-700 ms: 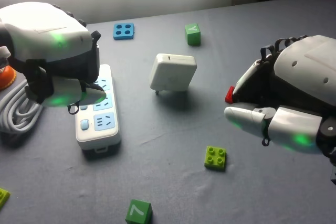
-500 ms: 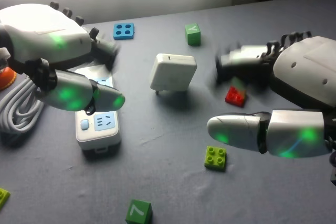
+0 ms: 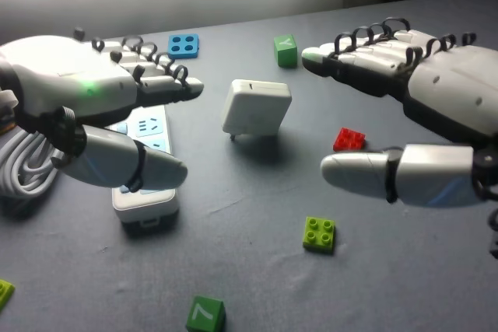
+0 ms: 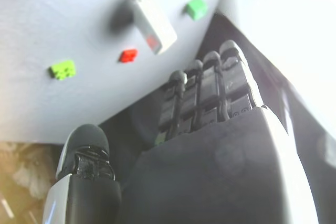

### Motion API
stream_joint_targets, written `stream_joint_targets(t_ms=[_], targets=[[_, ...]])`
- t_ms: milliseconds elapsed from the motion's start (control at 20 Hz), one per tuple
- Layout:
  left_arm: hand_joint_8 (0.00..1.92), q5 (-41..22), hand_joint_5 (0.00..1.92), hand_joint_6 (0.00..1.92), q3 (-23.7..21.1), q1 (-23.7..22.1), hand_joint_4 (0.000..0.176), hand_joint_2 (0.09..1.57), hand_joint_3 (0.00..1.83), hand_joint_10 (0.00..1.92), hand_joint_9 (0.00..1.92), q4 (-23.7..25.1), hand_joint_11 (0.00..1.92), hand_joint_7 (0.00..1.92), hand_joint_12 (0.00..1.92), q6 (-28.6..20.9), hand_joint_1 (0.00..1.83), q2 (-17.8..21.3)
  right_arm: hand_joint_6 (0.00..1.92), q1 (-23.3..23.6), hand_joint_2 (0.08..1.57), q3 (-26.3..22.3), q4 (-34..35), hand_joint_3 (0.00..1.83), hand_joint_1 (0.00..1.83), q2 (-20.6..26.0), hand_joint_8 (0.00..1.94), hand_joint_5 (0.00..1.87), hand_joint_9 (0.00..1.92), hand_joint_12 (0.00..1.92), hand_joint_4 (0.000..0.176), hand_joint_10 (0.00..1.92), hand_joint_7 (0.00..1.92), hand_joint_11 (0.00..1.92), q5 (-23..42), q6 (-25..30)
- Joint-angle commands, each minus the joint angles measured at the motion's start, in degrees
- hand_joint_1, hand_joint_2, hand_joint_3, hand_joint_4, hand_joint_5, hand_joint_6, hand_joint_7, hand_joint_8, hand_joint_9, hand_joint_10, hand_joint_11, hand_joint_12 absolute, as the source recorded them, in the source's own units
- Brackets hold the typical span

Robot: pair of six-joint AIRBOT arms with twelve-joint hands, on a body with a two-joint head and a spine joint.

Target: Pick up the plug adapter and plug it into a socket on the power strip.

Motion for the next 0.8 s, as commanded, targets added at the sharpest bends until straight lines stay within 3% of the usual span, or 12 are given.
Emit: stream_joint_targets(t_ms=[0, 50, 200, 250, 300, 350, 450, 600, 750], targets=[[0.01, -5.9, 0.04, 0.01, -0.2, 0.2, 0.000, 1.26, 0.00, 0.01, 0.02, -1.5, 0.01, 0.02, 0.01, 0.0, 0.01, 0.4, 0.01, 1.3, 1.15, 0.9, -1.2, 0.01, 0.39, -0.5, 0.00, 0.18, 0.18, 0.55, 0.000, 0.01, 0.19, 0.00, 4.6, 0.6], [0.01, -6.9, 0.04, 0.01, -0.6, 1.1, 0.000, 1.26, 0.00, 0.01, 0.02, -2.8, 0.01, 0.02, 0.01, 0.1, 0.01, 0.4, 0.00, 2.0, 1.16, 2.3, -1.2, 0.01, 0.43, -1.4, 0.00, 0.18, 0.18, 0.57, 0.000, 0.01, 0.19, 0.00, 3.4, 0.8], [0.01, -14.3, 0.06, 0.01, -3.8, 4.1, 0.000, 1.26, 0.00, 0.01, 0.03, -36.3, 0.02, 0.04, 0.01, 28.6, 0.02, 1.6, 0.00, 4.8, 1.18, 7.0, -1.2, 0.00, 0.68, -4.8, 0.00, 0.18, 0.19, 0.67, 0.000, 0.00, 0.18, 0.00, -0.3, 1.9], [0.01, -17.6, 0.07, 0.01, -5.6, 4.8, 0.000, 1.27, 0.00, 0.01, 0.04, -45.5, 0.03, 0.04, 0.01, 36.2, 0.02, 2.2, 0.01, 6.1, 1.17, 8.9, -1.2, 0.00, 0.79, -6.2, 0.00, 0.19, 0.19, 0.72, 0.000, 0.00, 0.19, 0.00, -2.4, 2.5], [0.01, -17.9, 0.06, 0.01, -6.4, 4.9, 0.000, 1.26, 0.00, 0.01, 0.03, -45.8, 0.03, 0.03, 0.02, 37.1, 0.00, 2.2, 0.02, 7.0, 1.16, 10.3, -1.2, 0.00, 0.96, -7.2, 0.01, 0.26, 0.23, 0.84, 0.000, 0.01, 0.23, 0.00, -4.2, 3.2], [0.00, -17.9, 0.06, 0.01, -7.0, 5.0, 0.000, 1.26, 0.00, 0.00, 0.02, -45.8, 0.02, 0.03, 0.02, 37.4, 0.01, 2.3, 0.03, 7.9, 1.18, 11.5, -1.2, 0.00, 1.00, -8.2, 0.02, 0.31, 0.28, 0.94, 0.000, 0.02, 0.29, 0.00, -5.8, 4.2], [0.00, -20.6, 0.05, 0.00, -8.7, 5.8, 0.000, 1.26, 0.00, 0.00, 0.01, -50.0, 0.01, 0.02, 0.01, 38.8, 0.03, 2.4, 0.00, 10.1, 1.21, 15.4, -0.7, 0.01, 1.09, -11.2, 0.00, 0.26, 0.25, 0.82, 0.000, 0.01, 0.24, 0.00, -9.4, 5.6], [0.00, -24.2, 0.06, 0.01, -9.9, 7.3, 0.000, 1.26, 0.00, 0.00, 0.01, -53.5, 0.01, 0.02, 0.01, 39.9, 0.02, 2.5, 0.01, 13.2, 1.21, 20.2, 4.3, 0.00, 1.23, -14.9, 0.00, 0.22, 0.25, 0.89, 0.000, 0.00, 0.21, 0.00, -14.5, 5.7], [0.00, -28.7, 0.05, 0.00, -11.2, 9.7, 0.000, 1.26, 0.00, 0.00, 0.01, -58.7, 0.01, 0.01, 0.01, 40.0, 0.02, 2.5, 0.01, 14.9, 1.23, 25.2, 4.4, 0.01, 1.26, -19.2, 0.01, 0.22, 0.25, 0.83, 0.000, 0.00, 0.24, 0.00, -16.9, 5.8]])
